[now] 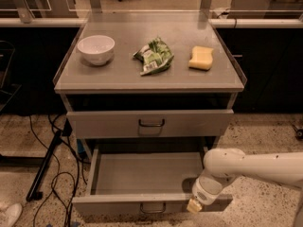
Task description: Close middle drawer
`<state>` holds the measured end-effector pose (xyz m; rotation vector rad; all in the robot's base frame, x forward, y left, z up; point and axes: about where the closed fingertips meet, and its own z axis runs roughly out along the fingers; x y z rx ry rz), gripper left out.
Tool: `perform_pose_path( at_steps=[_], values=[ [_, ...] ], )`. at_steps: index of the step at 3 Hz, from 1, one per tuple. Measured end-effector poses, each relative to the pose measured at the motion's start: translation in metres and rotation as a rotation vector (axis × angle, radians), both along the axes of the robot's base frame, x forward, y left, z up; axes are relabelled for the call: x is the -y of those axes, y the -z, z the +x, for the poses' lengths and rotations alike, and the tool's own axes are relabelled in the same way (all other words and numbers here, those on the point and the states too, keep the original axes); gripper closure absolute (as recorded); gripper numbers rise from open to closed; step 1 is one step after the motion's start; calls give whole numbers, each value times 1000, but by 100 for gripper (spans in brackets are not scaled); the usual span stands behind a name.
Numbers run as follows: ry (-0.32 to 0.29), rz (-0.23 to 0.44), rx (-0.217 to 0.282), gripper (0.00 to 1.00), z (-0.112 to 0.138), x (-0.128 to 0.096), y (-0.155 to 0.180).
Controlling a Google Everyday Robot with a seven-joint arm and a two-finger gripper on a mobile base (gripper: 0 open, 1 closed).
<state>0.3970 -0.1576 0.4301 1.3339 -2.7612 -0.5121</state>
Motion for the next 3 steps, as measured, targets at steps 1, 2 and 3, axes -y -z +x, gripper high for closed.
perform_pose_path(
  at_steps=[1,2,3],
  values=[
    [1,8,39,100,14,-6,0],
    [1,8,37,100,14,-6,0],
    [64,-33,-45,100,-12,23,30]
  ],
)
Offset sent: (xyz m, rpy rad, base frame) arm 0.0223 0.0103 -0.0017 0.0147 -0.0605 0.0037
